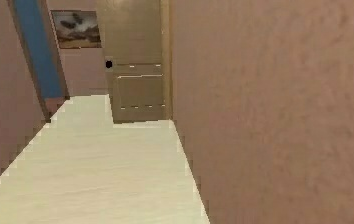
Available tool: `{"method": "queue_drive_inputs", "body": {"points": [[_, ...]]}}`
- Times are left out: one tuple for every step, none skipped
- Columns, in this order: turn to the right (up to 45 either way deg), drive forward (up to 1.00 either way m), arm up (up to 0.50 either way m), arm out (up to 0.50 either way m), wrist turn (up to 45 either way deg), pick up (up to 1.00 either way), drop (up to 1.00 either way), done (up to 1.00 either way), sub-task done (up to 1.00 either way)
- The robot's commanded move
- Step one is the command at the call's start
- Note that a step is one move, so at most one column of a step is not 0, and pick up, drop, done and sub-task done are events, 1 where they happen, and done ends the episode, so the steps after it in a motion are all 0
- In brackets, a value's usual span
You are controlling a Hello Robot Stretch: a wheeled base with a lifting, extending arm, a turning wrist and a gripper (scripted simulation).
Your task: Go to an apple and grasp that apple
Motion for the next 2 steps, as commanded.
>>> {"method": "queue_drive_inputs", "body": {"points": [[0.0, 0.10, 0.00, 0.00, 0.0, 0.00, 0.00, 0.00, 0.00], [-9.0, 0.00, 0.00, 0.00, 0.0, 0.00, 0.00, 0.00, 0.00]]}}
